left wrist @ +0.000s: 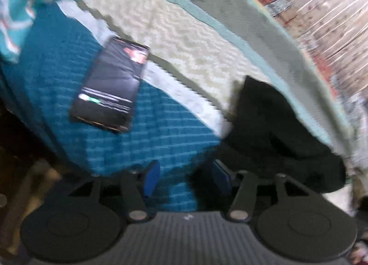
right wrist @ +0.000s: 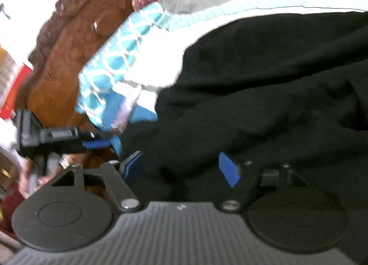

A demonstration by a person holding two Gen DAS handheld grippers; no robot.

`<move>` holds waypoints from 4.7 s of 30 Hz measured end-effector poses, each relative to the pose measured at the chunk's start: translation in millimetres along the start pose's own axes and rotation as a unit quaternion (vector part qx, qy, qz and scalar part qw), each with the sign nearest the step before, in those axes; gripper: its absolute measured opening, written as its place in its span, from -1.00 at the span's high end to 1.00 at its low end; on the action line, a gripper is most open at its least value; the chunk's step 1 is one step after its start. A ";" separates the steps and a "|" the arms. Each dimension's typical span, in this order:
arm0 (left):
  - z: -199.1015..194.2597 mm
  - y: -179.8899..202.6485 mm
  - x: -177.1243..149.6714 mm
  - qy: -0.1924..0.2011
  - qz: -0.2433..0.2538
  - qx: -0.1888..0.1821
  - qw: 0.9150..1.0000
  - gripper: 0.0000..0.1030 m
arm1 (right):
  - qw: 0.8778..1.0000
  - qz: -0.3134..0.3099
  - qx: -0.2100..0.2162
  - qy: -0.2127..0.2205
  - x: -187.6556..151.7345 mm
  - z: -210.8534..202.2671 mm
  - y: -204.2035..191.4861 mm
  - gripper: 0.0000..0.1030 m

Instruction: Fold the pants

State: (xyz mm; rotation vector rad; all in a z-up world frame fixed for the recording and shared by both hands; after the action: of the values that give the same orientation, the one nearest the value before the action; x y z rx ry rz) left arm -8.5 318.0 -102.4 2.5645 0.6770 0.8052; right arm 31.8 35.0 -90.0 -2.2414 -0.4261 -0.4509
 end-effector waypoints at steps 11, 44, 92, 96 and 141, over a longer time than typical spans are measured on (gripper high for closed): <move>73.8 112.7 103.1 0.073 0.191 0.002 0.979 -0.75 | 0.990 0.049 -0.075 0.107 45.7 -78.4 67.3 -0.40; 142.9 197.1 134.4 0.143 0.146 0.022 0.979 -0.04 | 0.834 0.250 -0.358 0.338 79.1 -311.6 332.5 -0.23; 267.5 234.4 117.8 0.092 0.532 0.193 0.819 -0.44 | 0.750 0.433 -0.443 0.231 146.2 -360.4 537.8 -0.25; 266.9 241.8 99.2 0.082 0.555 0.157 0.812 0.60 | 0.745 0.413 -0.475 0.221 152.5 -353.2 536.4 -0.01; 16.6 72.0 11.4 0.071 0.015 -0.065 0.995 -0.72 | 0.705 0.358 -0.377 0.482 -166.1 -500.4 254.3 0.18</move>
State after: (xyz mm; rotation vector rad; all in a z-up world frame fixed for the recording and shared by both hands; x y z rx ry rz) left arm 33.7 262.0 -76.3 2.4220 0.6083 1.0161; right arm -93.5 -532.1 -16.5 -2.2215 1.3556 -1.4071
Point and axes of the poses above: each gripper's, at about its wrist camera, not at the fingertips, and z roughly the way its jaws point, y to its right, x to its top, the point moved 9 cm from there along z, roughly the way its jaws point, and after that the axes turned 3 degrees about z, right-handed, at the moved point
